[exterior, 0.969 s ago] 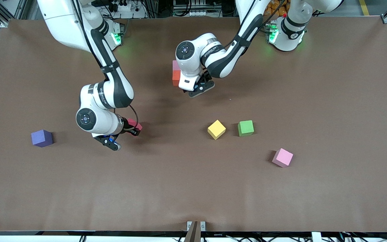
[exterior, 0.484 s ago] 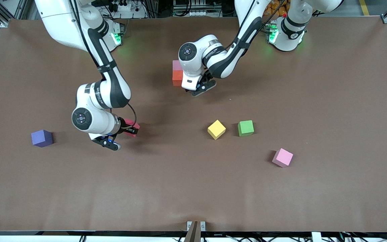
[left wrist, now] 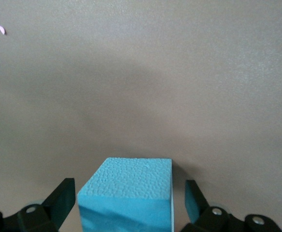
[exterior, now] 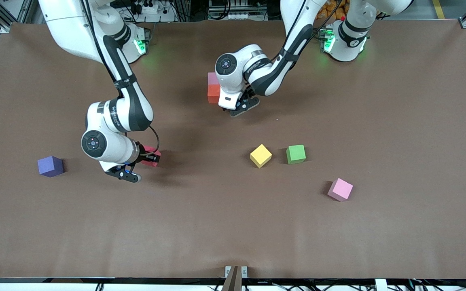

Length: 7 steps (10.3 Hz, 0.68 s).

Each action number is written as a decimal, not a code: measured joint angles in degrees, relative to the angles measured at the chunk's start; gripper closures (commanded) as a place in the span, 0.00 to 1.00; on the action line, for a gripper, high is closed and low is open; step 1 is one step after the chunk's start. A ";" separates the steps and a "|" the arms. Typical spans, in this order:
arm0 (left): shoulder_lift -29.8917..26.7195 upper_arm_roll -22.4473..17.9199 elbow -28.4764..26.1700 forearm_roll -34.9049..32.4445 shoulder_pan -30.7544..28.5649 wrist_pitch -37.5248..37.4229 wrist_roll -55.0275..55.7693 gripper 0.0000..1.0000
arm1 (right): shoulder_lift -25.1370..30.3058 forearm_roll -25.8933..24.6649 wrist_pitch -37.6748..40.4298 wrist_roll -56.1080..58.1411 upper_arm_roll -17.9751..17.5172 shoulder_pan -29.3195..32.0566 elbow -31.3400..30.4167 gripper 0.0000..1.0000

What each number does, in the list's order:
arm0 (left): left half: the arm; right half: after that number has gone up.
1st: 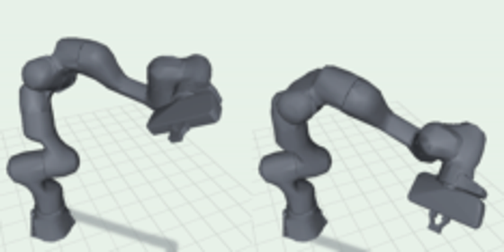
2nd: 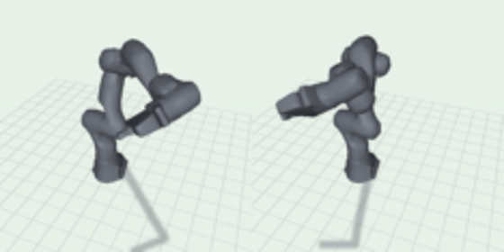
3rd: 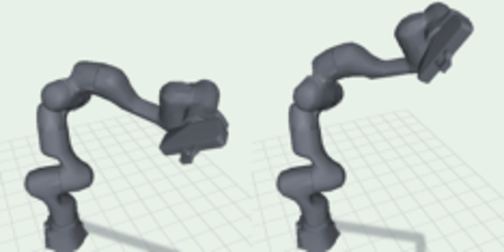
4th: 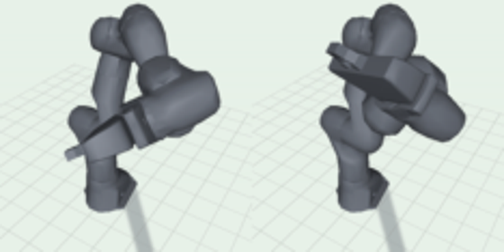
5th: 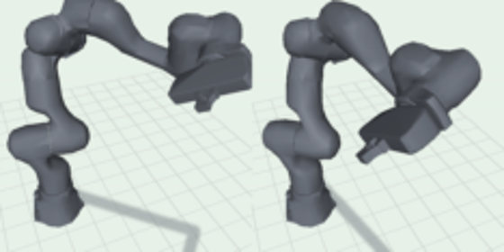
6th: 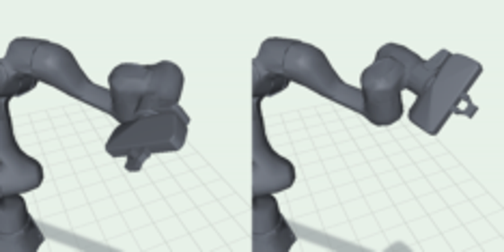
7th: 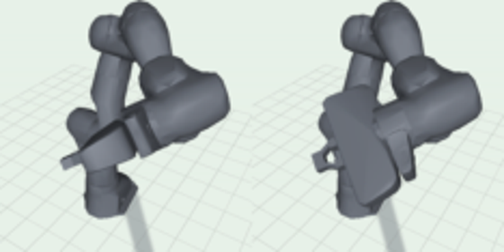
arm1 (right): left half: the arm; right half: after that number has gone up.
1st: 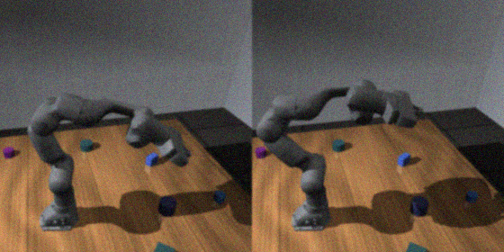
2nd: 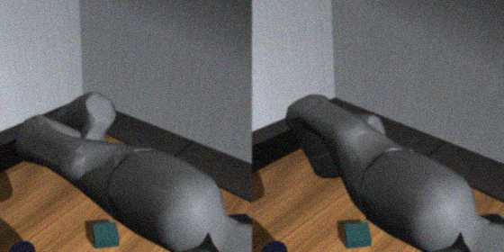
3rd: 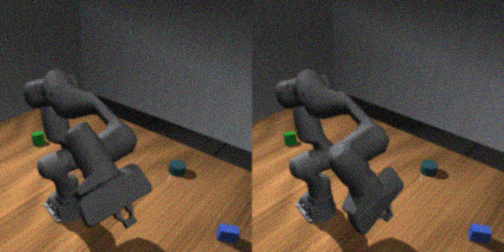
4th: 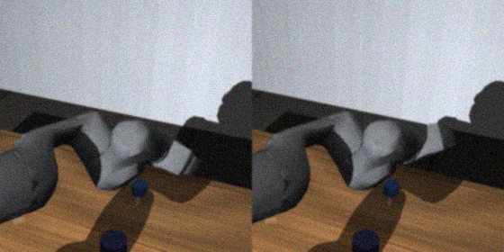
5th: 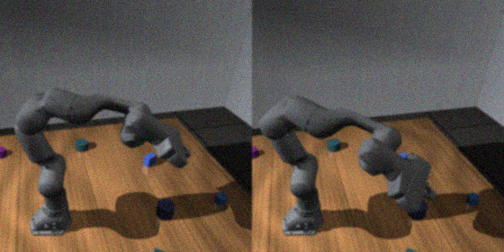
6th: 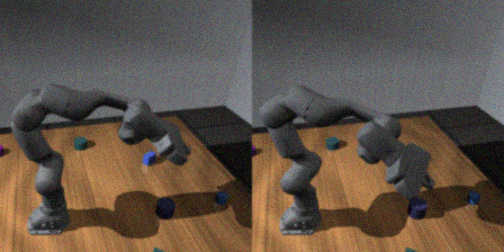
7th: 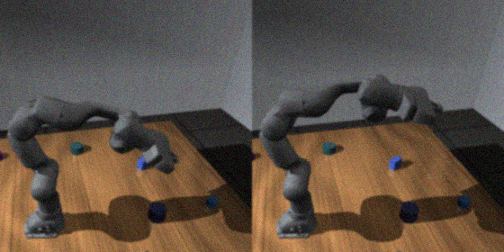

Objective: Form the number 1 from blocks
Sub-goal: 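Place the cyan cube below the orange cube and open the left gripper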

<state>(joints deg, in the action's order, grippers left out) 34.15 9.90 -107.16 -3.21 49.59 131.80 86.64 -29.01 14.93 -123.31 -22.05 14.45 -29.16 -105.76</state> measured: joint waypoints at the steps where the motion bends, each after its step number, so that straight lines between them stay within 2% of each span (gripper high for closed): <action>1: 0.00 0.15 0.00 0.00 0.00 0.08 0.00 0.20 | 0.00 -0.51 -0.11 0.46 0.27 -0.02 0.22 0.58; 2: 0.00 0.51 0.00 0.00 0.00 0.10 0.00 0.77 | 0.01 -0.55 -0.25 1.03 0.62 -0.04 0.35 0.58; 3: 0.00 0.96 0.00 0.00 0.02 0.15 0.00 1.00 | 0.01 -0.55 -0.34 1.27 0.84 -0.04 0.42 0.58; 7: -0.05 1.12 0.40 0.00 -0.13 0.28 -0.03 1.00 | 0.02 -0.56 -0.63 1.32 1.46 -0.15 1.14 0.58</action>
<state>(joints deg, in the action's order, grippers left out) 34.10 11.03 -106.76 -3.21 49.45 132.08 86.61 -29.00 14.37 -123.95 -20.74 15.91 -29.31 -104.62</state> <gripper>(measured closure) 0.410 0.419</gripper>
